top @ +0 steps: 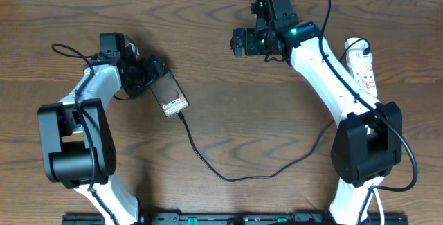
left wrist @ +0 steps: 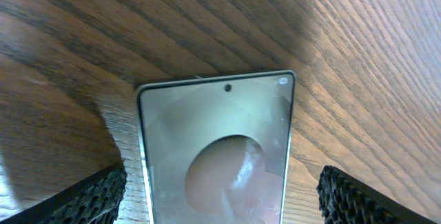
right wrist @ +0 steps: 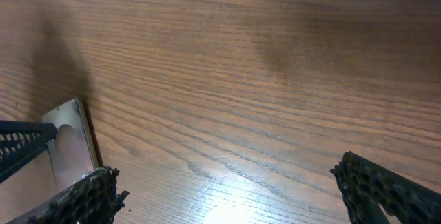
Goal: Plug charger to phone and switch on socket
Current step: 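Lower the phone with the left gripper and lay it flat on the table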
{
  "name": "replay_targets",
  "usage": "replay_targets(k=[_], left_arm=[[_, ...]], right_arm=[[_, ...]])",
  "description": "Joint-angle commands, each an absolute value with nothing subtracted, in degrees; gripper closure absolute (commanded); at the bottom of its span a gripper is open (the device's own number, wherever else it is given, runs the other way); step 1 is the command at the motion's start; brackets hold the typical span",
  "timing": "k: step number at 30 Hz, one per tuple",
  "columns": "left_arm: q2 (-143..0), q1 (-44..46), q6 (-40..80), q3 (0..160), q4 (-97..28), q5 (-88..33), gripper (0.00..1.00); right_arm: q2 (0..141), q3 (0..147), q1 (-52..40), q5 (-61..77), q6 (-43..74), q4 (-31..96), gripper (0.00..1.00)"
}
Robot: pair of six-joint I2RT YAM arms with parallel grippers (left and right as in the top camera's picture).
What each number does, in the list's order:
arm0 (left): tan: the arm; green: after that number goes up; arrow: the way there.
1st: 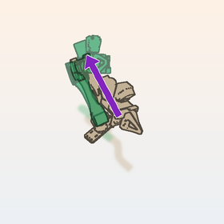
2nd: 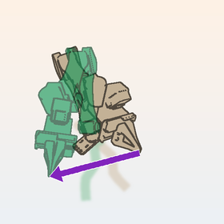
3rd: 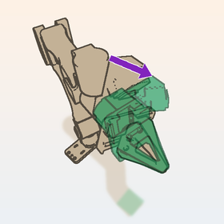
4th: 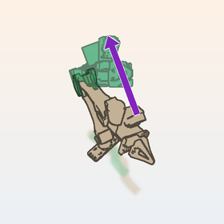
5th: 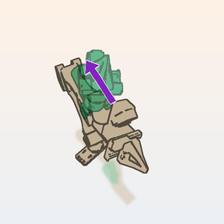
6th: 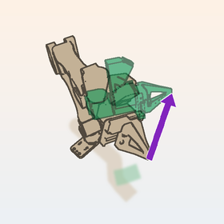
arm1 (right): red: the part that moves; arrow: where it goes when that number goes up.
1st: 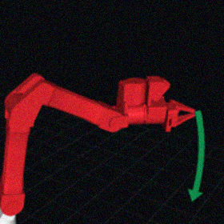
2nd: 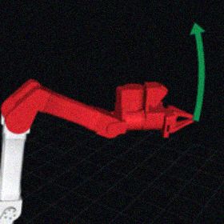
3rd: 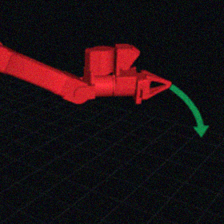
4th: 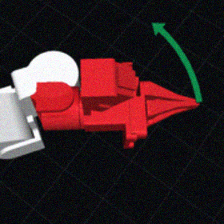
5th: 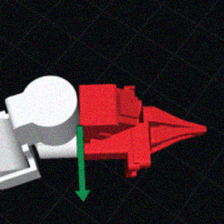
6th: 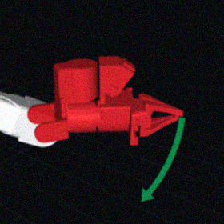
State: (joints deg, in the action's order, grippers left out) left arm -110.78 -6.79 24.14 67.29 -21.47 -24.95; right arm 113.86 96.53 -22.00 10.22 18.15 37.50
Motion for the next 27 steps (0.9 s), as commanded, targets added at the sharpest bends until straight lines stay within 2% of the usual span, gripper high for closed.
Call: replay_targets(k=[1, 8, 16, 27], left_arm=[[-115.18, -7.42, 22.83, 64.01, -23.49, -15.31, 0.09], [-109.65, -7.40, 15.97, 66.70, -25.87, -6.59, 0.09], [-94.17, -5.34, 2.00, 70.50, -32.10, -6.37, 0.09], [-74.78, -1.91, 1.52, 70.48, -33.21, -6.37, 0.09]], right_arm=[[113.91, 96.75, -22.22, 9.56, 17.08, 37.52, 0.01], [113.91, 96.75, -22.22, 9.56, 17.08, 37.50, 0.01], [113.91, 96.75, -22.22, 9.54, 17.10, 37.23, 0.01], [113.91, 96.75, -22.22, 9.56, 17.08, 37.32, 0.01]])
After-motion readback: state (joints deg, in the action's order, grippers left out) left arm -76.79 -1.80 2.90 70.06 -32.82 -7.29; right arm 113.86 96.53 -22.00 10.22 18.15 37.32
